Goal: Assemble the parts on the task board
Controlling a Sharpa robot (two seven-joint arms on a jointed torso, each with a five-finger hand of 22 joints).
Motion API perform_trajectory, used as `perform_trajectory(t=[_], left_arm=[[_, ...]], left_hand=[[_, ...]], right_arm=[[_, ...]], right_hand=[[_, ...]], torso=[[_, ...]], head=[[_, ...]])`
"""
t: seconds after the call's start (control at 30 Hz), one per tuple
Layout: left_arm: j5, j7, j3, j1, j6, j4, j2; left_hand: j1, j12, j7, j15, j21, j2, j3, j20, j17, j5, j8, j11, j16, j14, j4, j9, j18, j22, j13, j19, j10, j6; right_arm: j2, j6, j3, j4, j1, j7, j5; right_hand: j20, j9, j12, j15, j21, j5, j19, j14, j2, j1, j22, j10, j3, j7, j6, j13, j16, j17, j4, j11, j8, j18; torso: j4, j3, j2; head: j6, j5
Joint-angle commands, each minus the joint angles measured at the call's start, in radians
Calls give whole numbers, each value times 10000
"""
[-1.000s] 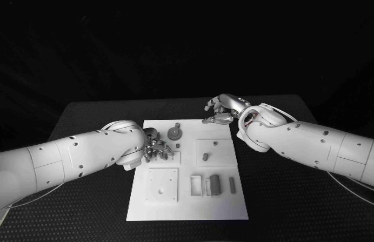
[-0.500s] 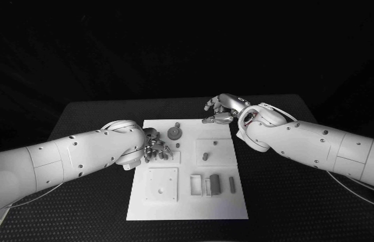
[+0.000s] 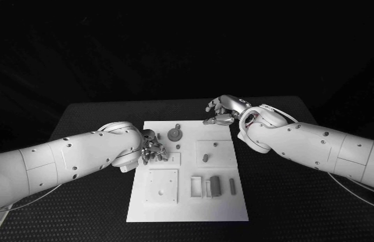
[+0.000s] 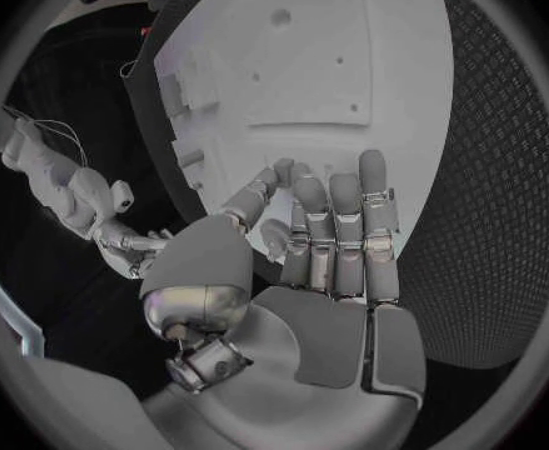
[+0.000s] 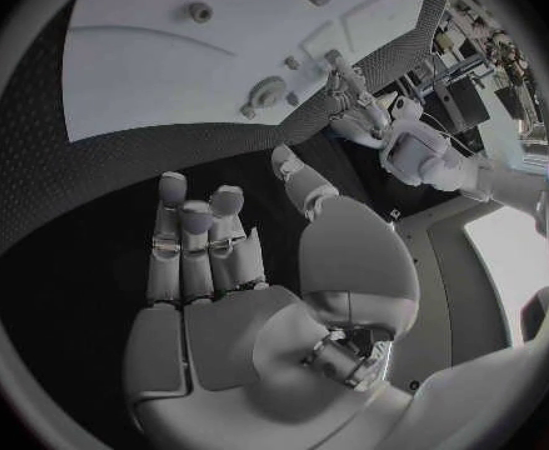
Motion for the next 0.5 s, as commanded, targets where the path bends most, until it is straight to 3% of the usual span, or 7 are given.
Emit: perform_trajectory(t=[0.03,0.13,0.3,0.5], left_arm=[[220,5,54,182,-17,61,-168],[278,-71,371,255,26,-98,-225],[274,-43,493,523,-4,-454,-249],[393,-1,532,615,23,-1124,77]], left_hand=[[-776,20,51,73,13,-740,-357,-148,-30,-336,-7,71,22,-15,371,-21,20,22,7,18,-43,-6],[-830,10,44,56,-7,-803,-346,-184,-51,-364,-20,48,19,-32,443,-30,50,32,2,0,-63,-27],[-947,-9,67,41,-42,-887,-361,-192,-90,-403,-51,68,11,-80,566,-45,42,53,-8,-34,-118,-88],[-1193,3,67,27,-75,-901,-572,-213,-124,-386,-53,79,43,-101,637,-43,41,93,-5,-58,-145,-120]], right_arm=[[-8,86,6,-44,-4,51,-27],[-19,91,6,-60,-4,46,-27],[-12,93,6,-83,-4,47,-27],[24,97,6,-113,-5,52,-26]], right_hand=[[54,-10,36,-66,16,27,-34,-20,108,-7,147,17,-59,80,17,-18,31,-16,-17,-11,34,149],[54,-10,36,-66,16,27,-35,-21,108,-8,147,17,-59,81,17,-19,30,-16,-16,-11,34,149],[55,-11,36,-66,14,27,-37,-23,109,-11,147,16,-61,81,17,-20,29,-18,-16,-11,34,149],[56,-11,36,-66,13,27,-39,-25,111,-13,146,16,-62,81,17,-22,28,-19,-17,-10,34,149]], torso=[[5,14,-6],[3,8,7],[-7,13,17],[-3,8,22]], head=[[55,14],[78,16],[130,18],[162,25]])
